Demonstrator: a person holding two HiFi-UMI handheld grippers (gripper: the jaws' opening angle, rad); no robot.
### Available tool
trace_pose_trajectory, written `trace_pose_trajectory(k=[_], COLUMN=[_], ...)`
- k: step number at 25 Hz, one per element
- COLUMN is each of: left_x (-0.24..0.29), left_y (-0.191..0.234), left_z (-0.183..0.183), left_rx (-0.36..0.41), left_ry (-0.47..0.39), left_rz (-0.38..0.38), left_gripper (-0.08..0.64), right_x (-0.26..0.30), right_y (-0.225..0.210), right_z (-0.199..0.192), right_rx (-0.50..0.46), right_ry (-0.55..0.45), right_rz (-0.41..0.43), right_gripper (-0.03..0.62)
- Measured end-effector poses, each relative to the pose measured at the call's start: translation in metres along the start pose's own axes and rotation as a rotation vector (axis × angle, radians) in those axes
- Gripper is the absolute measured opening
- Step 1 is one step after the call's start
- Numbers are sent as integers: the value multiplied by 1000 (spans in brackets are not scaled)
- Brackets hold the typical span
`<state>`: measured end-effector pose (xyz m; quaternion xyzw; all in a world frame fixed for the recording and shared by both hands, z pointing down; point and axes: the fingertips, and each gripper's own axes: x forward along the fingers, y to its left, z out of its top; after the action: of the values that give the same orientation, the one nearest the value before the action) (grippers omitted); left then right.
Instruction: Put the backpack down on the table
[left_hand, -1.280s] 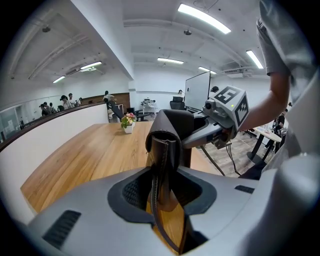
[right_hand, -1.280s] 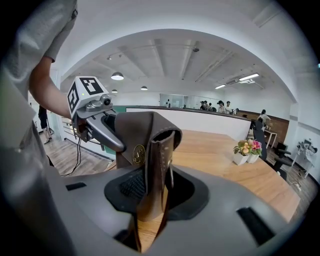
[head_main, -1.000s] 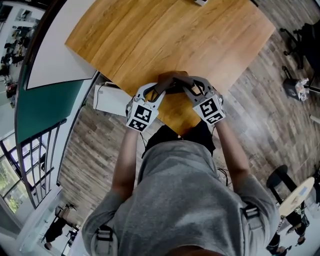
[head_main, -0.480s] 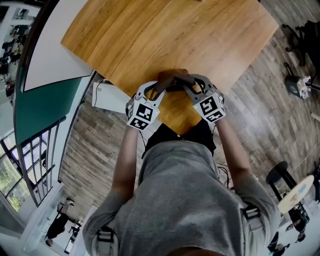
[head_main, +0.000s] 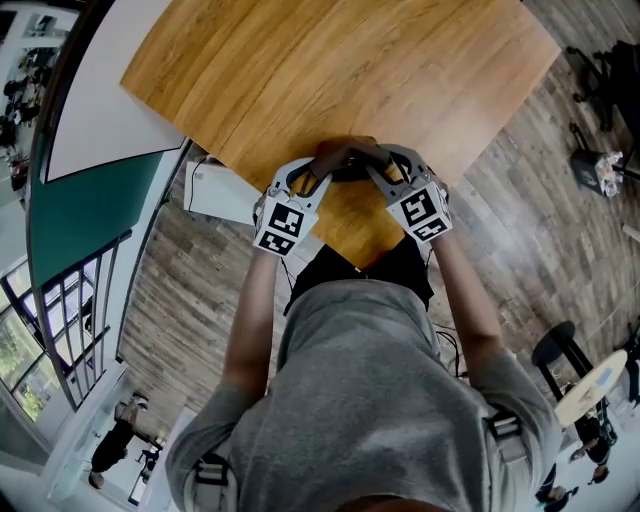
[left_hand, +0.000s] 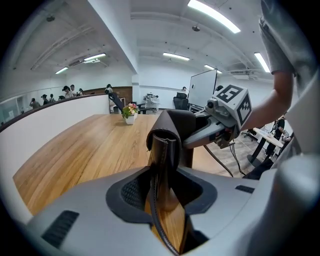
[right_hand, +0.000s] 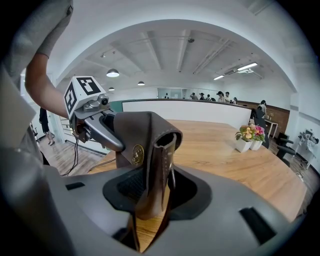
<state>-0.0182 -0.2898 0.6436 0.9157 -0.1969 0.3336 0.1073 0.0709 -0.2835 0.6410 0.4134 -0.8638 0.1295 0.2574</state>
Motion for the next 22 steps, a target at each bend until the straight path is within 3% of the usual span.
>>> trace_pose_trajectory(k=[9, 16, 22], left_x=[-1, -1, -10], left_y=[6, 6, 8], left_z=[0, -1, 12], left_rx=[-26, -9, -27], left_ry=[-13, -6, -47], left_rz=[-2, 30, 62], left_gripper=[153, 207, 222], right_x=[0, -7, -21], right_y=[-2, -2, 0], right_z=[2, 3, 3], right_rx=[-3, 19, 10], right_ry=[5, -13, -8], right_rz=[-27, -57, -83], right_gripper=[181, 225, 232])
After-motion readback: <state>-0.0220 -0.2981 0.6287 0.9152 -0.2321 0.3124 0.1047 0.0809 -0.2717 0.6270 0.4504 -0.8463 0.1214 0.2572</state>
